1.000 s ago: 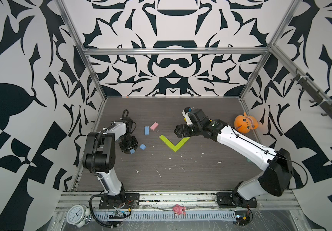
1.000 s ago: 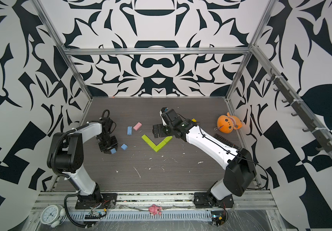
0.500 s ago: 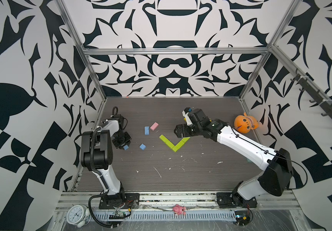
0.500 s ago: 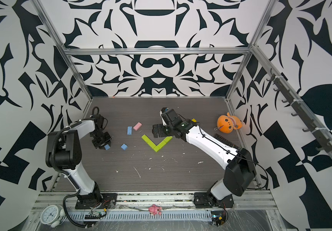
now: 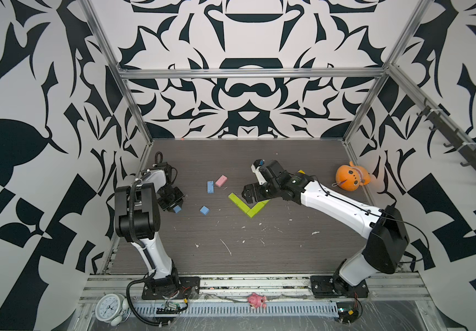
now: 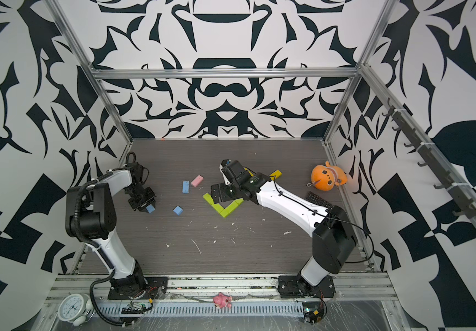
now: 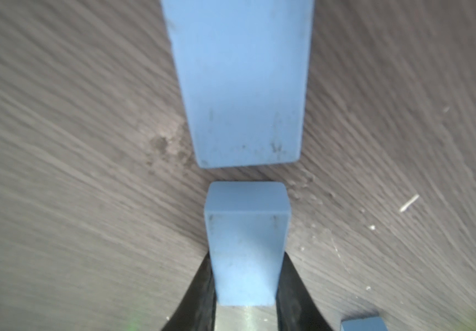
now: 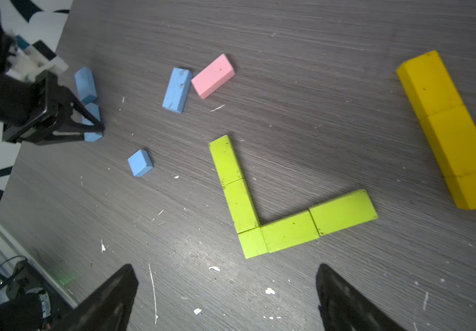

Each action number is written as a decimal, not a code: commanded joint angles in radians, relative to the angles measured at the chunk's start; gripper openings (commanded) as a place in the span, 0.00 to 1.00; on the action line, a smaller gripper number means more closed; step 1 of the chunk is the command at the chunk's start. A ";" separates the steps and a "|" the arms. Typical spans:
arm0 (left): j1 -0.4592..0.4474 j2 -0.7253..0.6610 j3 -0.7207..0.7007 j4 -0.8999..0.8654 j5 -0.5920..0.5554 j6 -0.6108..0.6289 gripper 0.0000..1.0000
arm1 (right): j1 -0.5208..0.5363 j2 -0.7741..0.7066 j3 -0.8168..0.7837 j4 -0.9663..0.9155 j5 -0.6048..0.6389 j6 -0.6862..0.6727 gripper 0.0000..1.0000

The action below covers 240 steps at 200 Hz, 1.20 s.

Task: Assemble the letter v with building blocks
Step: Move the building block to the center of the board.

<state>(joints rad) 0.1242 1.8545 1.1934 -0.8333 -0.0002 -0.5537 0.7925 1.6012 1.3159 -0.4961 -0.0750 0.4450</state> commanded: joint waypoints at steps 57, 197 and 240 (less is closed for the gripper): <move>0.026 0.056 0.023 -0.001 -0.009 0.016 0.27 | 0.111 0.064 0.137 0.044 0.004 -0.064 0.99; 0.031 0.092 0.046 -0.001 -0.009 0.030 0.29 | 0.146 0.101 0.181 0.040 0.012 -0.068 0.99; 0.031 0.098 0.053 0.000 0.000 0.030 0.29 | 0.146 0.102 0.184 0.040 0.012 -0.064 0.99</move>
<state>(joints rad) 0.1478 1.8973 1.2461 -0.8604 0.0048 -0.5331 0.9360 1.7164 1.4559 -0.4713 -0.0742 0.3885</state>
